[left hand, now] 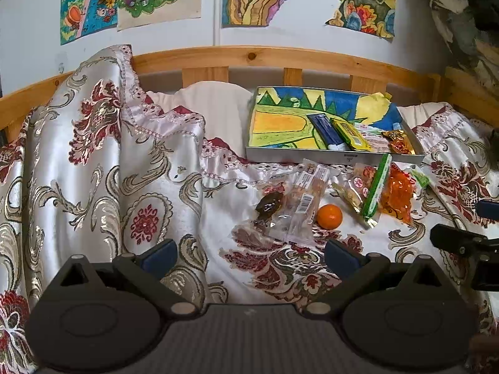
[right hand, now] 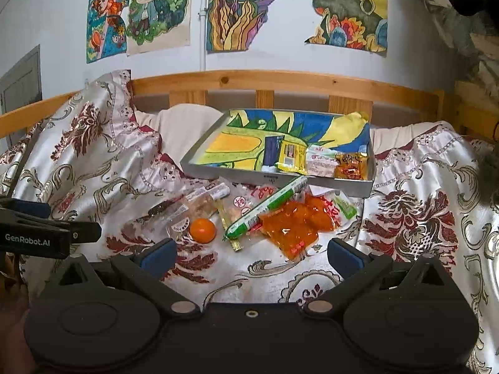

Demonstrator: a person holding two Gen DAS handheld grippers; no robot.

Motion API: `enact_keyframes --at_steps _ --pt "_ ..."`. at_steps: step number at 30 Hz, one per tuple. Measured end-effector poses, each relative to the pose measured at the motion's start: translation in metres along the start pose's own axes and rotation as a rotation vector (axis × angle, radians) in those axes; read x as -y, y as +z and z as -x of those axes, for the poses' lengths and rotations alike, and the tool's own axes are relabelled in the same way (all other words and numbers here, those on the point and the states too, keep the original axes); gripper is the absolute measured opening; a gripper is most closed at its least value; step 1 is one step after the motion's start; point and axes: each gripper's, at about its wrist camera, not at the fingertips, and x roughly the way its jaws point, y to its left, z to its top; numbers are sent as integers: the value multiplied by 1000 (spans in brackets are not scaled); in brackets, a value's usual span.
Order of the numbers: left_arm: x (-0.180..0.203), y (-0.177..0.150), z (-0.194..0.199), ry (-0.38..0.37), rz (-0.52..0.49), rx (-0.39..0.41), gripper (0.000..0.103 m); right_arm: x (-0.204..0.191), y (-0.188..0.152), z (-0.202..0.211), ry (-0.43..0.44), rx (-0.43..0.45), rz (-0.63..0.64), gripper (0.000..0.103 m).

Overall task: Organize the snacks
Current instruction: 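Withdraw both open grippers from the tray toward the remaining snacks, then grasp the wrapped brown bread bar with the left gripper while the right grasps the green sausage stick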

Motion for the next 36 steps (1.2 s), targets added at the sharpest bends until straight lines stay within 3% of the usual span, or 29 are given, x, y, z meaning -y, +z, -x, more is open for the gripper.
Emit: enact_keyframes --at_steps 24,36 --pt "7 22 -26 45 -63 -14 102 10 16 -18 34 -38 4 102" --pt "14 51 -74 -36 -163 -88 102 34 30 -72 93 -60 -33 102"
